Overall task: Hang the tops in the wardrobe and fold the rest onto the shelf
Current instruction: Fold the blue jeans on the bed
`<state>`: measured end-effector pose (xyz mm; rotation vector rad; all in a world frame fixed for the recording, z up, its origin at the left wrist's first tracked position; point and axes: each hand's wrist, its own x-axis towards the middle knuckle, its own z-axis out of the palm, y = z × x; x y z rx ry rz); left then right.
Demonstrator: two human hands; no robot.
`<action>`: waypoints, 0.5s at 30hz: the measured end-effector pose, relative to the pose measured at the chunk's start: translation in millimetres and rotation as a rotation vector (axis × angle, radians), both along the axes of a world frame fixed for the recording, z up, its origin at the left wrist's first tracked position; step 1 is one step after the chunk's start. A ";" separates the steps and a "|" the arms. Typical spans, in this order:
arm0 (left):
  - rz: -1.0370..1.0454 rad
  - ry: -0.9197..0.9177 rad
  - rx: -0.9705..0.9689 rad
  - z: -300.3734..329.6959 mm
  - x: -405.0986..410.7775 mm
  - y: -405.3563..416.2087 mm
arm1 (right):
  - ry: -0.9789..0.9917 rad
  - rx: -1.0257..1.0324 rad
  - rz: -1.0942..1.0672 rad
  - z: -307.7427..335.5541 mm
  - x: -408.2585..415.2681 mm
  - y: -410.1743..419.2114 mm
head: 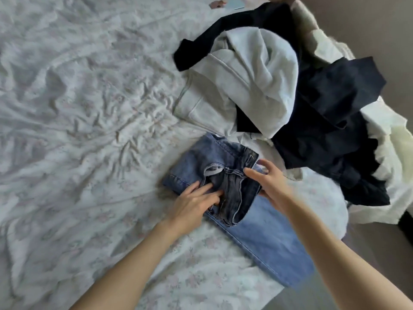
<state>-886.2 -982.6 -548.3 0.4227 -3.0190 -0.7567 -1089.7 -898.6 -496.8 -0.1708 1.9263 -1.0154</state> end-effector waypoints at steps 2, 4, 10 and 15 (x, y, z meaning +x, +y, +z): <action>-0.038 -0.106 0.049 -7.8 2.7 10.2 | 0.066 0.018 -0.004 -14.7 0.1 11.6; 0.015 -0.093 0.124 -7.5 5.5 18.0 | 0.104 0.039 0.023 -25.4 0.0 18.4; 0.458 0.067 -0.129 -2.3 -16.3 7.4 | 0.819 0.312 0.198 -29.4 10.0 31.5; 0.540 -0.195 -0.078 -18.5 -50.8 -11.0 | 1.270 0.011 0.757 -33.1 29.2 -8.0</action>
